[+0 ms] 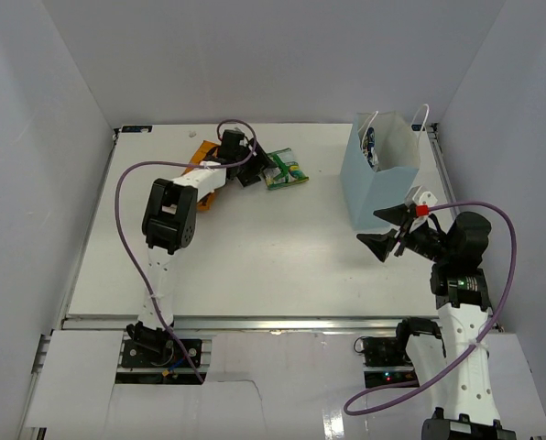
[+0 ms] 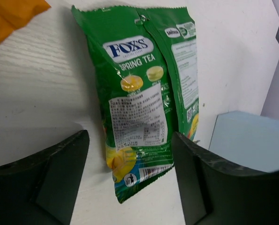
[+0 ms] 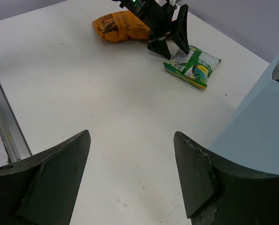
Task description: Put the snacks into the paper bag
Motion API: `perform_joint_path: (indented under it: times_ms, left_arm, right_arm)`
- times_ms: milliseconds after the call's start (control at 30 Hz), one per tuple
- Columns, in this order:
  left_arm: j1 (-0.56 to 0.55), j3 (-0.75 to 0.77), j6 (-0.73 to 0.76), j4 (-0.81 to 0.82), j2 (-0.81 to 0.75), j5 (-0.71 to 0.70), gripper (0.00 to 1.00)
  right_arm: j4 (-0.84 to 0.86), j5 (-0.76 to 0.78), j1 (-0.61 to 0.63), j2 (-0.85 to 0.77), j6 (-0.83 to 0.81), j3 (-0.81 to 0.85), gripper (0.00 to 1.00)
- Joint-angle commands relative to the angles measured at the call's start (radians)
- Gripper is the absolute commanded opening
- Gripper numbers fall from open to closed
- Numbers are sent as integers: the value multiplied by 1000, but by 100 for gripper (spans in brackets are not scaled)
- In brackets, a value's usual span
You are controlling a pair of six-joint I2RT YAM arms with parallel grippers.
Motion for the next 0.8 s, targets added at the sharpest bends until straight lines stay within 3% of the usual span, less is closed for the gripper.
perform_joint_path:
  times_ms: [0,233,367,467,500,567,767]
  left_arm:
    - [-2,74,18,-42,27,-66,78]
    - [-27,179,71,-122,133,-95,63]
    - [-28,162,74,-111,146,-81,39]
    - [-28,148,113,-99,132,-48,26]
    - [-28,142,123,-87,109,-40,16]
    - [-28,109,163,-68,74,-17,9]
    - [-28,-83,274,60,-198,109,2]
  right_arm:
    - [48,-14,0,-9,16,-13,78]
    - [57,-14,0,-13,23,-21,78]
    - [62,-12,0,-14,23,-24,79]
    - [65,-17,0,-14,24,-27,79]
    - [66,-18,0,-14,24,-29,79]
    - [69,-34,0,-17,21,-33,79]
    - [76,-101,1,-15,19,-47,78]
